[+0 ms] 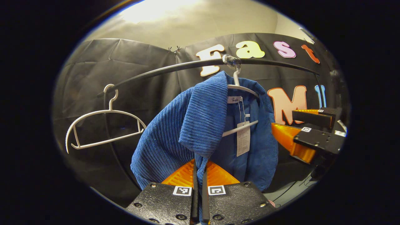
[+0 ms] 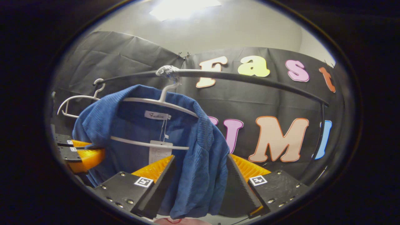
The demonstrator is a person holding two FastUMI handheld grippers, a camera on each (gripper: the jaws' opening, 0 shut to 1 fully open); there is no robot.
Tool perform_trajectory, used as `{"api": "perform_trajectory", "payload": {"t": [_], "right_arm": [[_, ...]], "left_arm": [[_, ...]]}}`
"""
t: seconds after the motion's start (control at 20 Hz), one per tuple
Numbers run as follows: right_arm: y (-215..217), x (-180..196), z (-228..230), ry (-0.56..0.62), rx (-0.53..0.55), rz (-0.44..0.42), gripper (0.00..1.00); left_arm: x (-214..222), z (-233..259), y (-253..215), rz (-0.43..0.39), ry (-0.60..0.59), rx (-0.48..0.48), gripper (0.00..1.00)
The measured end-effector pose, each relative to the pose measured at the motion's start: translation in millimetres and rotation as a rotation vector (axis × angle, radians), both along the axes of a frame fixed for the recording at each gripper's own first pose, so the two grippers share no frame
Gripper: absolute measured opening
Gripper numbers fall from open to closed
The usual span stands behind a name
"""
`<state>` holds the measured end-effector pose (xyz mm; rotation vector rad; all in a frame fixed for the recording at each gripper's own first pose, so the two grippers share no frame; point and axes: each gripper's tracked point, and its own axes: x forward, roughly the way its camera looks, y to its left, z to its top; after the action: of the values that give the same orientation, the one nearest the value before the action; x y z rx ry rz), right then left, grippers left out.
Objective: Grasp the clothes on the hanger with both hands and then place them into the laundry hamper below.
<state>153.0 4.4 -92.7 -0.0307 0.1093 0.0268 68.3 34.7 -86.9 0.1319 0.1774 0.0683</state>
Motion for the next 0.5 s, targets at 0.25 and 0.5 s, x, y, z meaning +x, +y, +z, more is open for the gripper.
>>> {"api": "perform_trajectory", "payload": {"t": [0.25, 0.5], "right_arm": [[4, 25, -28, 0.054, 0.021, -0.011, 0.89], [13, 40, -50, 0.108, 0.041, 0.000, 0.75]], "left_arm": [[-5, 3, 0, -0.036, 0.012, -0.014, 0.06], [-8, 8, 1, -0.057, 0.016, -0.012, 0.06]]}}
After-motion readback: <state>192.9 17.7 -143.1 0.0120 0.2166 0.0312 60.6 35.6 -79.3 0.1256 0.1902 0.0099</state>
